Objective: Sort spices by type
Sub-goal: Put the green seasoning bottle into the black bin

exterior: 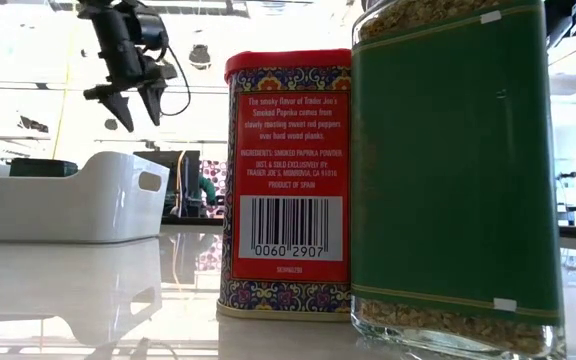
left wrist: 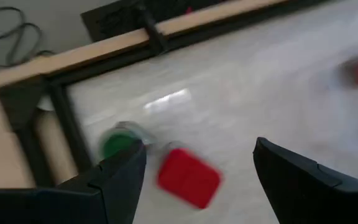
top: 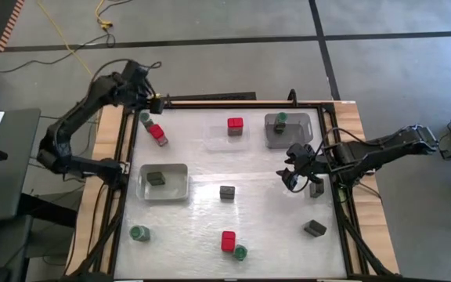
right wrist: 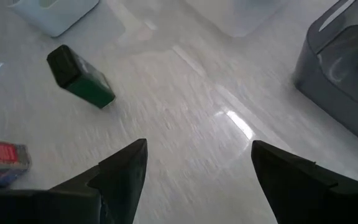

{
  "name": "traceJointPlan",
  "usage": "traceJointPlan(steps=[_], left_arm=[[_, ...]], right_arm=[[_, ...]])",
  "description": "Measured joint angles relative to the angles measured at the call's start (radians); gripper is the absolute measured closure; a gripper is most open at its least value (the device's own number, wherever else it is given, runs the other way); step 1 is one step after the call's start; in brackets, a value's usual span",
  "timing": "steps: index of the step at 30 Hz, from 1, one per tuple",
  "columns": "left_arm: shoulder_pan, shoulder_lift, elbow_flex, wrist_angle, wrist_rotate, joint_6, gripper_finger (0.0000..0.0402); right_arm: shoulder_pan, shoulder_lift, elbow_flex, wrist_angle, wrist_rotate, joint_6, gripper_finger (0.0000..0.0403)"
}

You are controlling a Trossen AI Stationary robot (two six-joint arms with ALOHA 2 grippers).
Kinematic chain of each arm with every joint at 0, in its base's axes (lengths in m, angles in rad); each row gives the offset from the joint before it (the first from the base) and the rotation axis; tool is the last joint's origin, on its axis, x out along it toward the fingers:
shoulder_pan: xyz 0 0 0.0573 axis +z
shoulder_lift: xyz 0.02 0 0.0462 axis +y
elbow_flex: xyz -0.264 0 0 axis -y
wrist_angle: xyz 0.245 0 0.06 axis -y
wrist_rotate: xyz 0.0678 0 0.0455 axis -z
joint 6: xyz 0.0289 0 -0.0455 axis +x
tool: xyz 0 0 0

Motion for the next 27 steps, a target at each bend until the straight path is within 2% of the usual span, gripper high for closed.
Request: traceJointPlan(steps=[5,9,17,22,27], left_arm=[[0.01,0.115,0.106,-0.142,-0.066,0.233,0.0116],[0.01,0.19,0.116,-0.214,-0.092,0.351,0.0116],[0.026,0.307,0.117,-0.262,-0.11,0.43,0.0116],[0.05,0.336,0.117,-0.257,-0.143,0.455,0.0116],[0.066,0.354,0.117,-0.238,-0.131,0.488,0.0116]], right_arm=[[-0.037,0.0,0.0,0.0,0.001,0.015,0.0088],[-0.064,0.0,0.0,0.0,0.001,0.017,0.0088],[-0.083,0.0,0.0,0.0,0.002,0.016,0.0088],[-0.086,0.0,0.0,0.0,0.003,0.016,0.0088],[-0.086,0.0,0.0,0.0,0.003,0.018,0.0088]])
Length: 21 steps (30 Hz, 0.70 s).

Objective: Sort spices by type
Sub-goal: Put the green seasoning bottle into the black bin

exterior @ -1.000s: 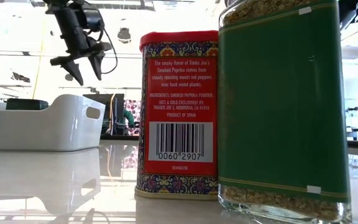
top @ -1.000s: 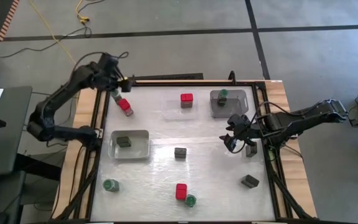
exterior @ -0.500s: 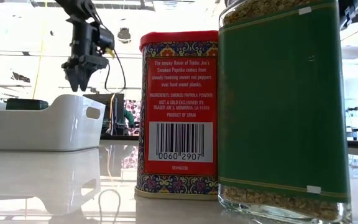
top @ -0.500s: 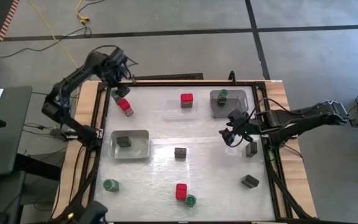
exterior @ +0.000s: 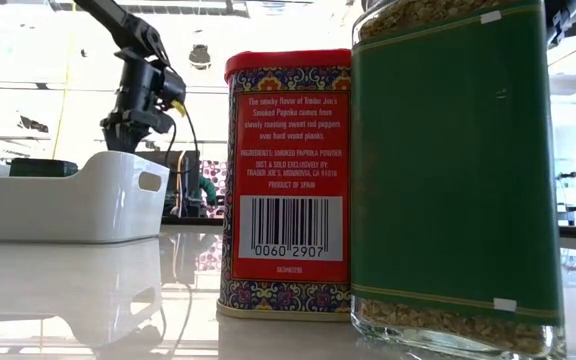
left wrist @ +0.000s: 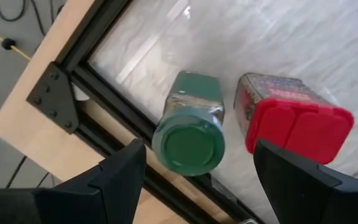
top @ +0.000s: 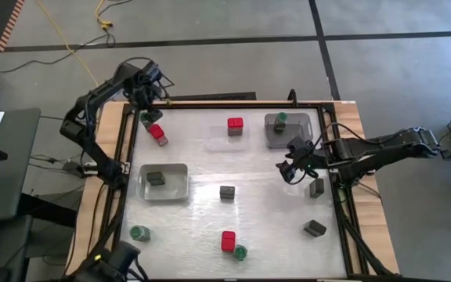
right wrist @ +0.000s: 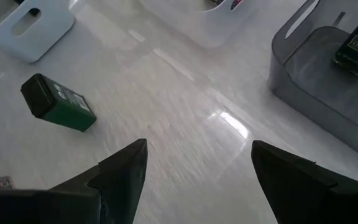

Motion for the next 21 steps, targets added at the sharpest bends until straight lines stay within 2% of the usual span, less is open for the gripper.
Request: traceJointPlan(steps=[21], left_arm=[[0.007,0.041,-0.064,0.063,0.008,-0.002,0.0116]], right_arm=[[0.0,0.0,0.0,0.0,0.0,0.033,0.0088]])
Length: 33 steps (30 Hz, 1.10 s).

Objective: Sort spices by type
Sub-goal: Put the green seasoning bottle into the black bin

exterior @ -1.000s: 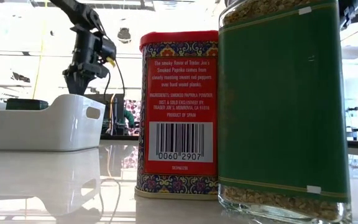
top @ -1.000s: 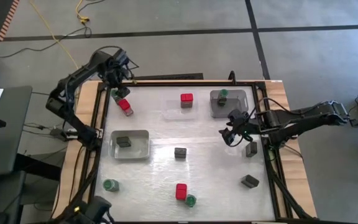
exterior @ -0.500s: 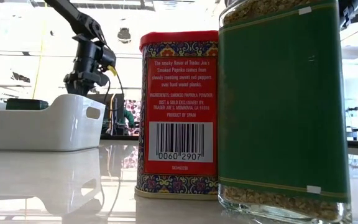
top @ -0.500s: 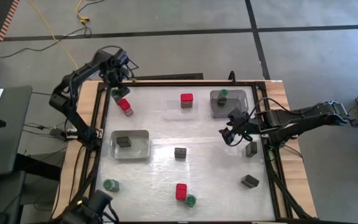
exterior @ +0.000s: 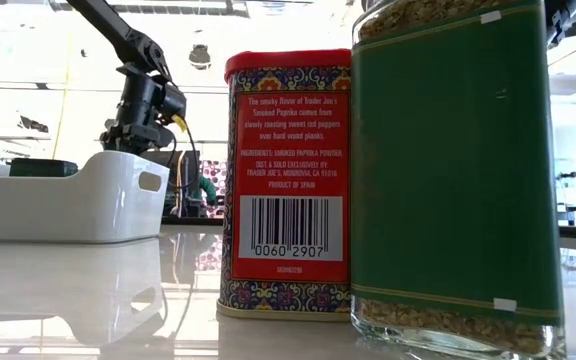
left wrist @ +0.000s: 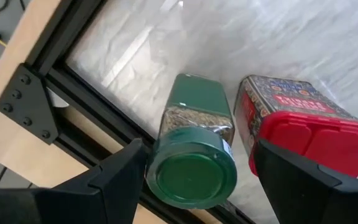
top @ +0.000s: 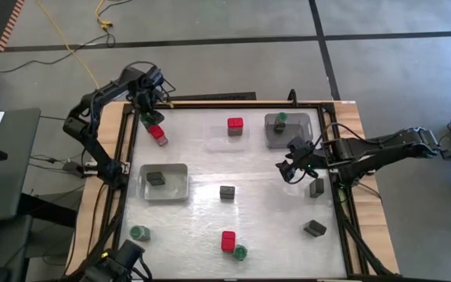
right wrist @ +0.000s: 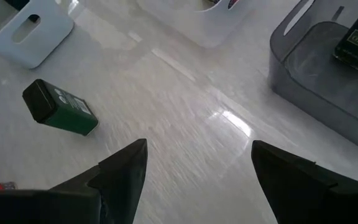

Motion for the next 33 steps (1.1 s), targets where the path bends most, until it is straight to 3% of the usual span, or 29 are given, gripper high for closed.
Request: traceJointPlan(steps=[17,33], left_arm=[[0.0,0.0,0.0,0.018,-0.04,0.095,0.0116],[-0.003,0.077,0.0,0.014,-0.046,0.041,0.0116]], right_arm=[[0.0,0.0,0.0,0.0,0.0,0.018,0.0088],[0.0,0.0,0.0,0.018,0.0,0.018,0.0088]])
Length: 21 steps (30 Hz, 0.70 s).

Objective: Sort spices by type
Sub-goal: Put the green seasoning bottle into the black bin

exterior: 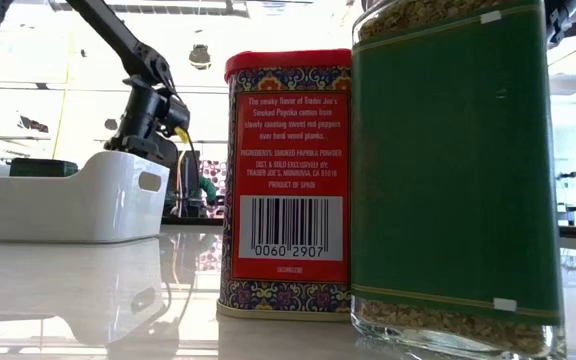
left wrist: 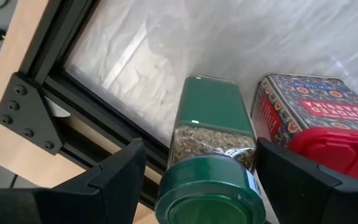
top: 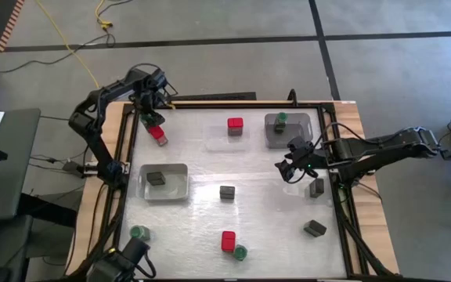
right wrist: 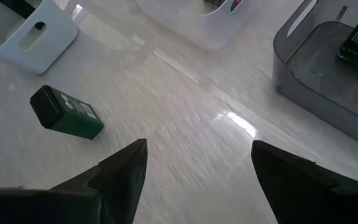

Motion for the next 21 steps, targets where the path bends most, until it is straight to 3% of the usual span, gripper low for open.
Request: traceJointPlan(steps=[4,11,21], left_arm=[[0.0,0.005,0.0,-0.006,-0.003,-0.001,0.0132],[0.0,0.005,0.0,-0.043,-0.031,-0.008,0.0209],[-0.016,0.005,0.009,-0.095,-0.041,-0.045,0.0209]], right_arm=[[0.0,0.0,0.0,0.0,0.0,0.002,0.0088],[0.0,0.0,0.0,0.0,0.0,0.016,0.0088],[0.0,0.0,0.0,0.0,0.0,0.016,0.0088]])
